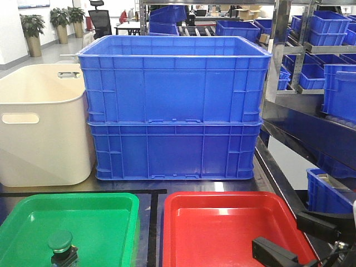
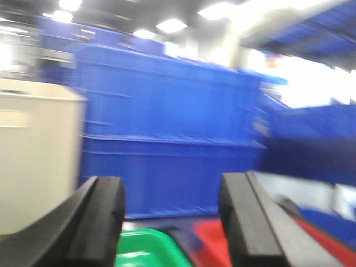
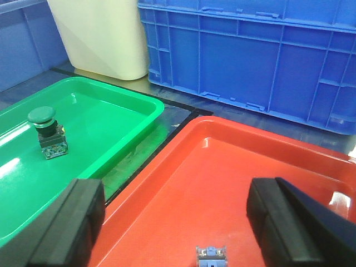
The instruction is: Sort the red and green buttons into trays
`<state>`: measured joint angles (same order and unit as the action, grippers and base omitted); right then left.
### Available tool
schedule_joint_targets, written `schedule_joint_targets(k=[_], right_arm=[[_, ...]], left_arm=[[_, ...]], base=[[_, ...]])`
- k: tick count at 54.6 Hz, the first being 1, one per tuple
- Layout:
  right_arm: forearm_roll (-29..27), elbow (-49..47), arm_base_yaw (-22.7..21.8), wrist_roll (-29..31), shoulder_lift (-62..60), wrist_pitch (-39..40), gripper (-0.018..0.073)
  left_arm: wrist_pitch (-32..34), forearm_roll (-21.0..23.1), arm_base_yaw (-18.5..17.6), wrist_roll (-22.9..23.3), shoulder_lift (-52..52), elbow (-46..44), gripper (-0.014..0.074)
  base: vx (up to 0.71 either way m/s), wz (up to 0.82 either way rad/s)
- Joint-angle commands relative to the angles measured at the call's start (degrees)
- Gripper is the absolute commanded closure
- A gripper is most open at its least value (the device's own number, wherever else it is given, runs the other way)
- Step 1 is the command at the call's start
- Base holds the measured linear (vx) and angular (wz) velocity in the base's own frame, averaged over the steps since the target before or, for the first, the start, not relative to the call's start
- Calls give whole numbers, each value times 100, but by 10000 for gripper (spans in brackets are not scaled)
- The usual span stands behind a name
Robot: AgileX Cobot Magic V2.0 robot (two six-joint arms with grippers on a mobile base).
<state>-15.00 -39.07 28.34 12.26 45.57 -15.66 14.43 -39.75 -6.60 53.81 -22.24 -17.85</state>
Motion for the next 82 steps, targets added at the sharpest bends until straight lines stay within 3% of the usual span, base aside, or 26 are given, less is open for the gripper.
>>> schedule_joint_targets(k=[1, 6, 8, 11, 15, 22, 31, 33, 40, 82], right_arm=[[33, -172, 15, 23, -50, 444, -7], [33, -172, 15, 23, -50, 444, -7], [33, -172, 15, 23, -50, 444, -7], [33, -172, 15, 23, -50, 444, -7], [33, -172, 15, 23, -50, 444, -7], [33, -172, 15, 23, -50, 444, -7], [33, -172, 15, 23, -50, 444, -7], [33, -172, 15, 23, -50, 444, -7], [33, -172, 15, 23, -50, 447, -7], [33, -172, 15, 23, -50, 444, -7]], left_arm=[[-408, 2073, -36, -1891, -19, -171, 206], [-1023, 3681, -36, -3818, -19, -166, 279], [-1193, 4053, -36, -4668, -19, -166, 316], [-1348, 4192, -36, -5720, 6, -139, 371], [-1328, 4166, -30, -6445, 206, 71, 435], [-950, 4166, -25, -6268, 967, 725, 536], [-700, 4166, 296, -5151, 2211, 1850, 605], [-1196, 4166, 400, -5012, 2440, 1859, 604], [-1546, 4166, 643, -5060, 2318, 1829, 603], [-1346, 4166, 638, -5131, 2311, 1822, 602]], base=[[0, 0], [0, 0], [0, 0], [0, 0], [0, 0], [0, 0], [0, 0], [0, 0], [0, 0], [0, 0]])
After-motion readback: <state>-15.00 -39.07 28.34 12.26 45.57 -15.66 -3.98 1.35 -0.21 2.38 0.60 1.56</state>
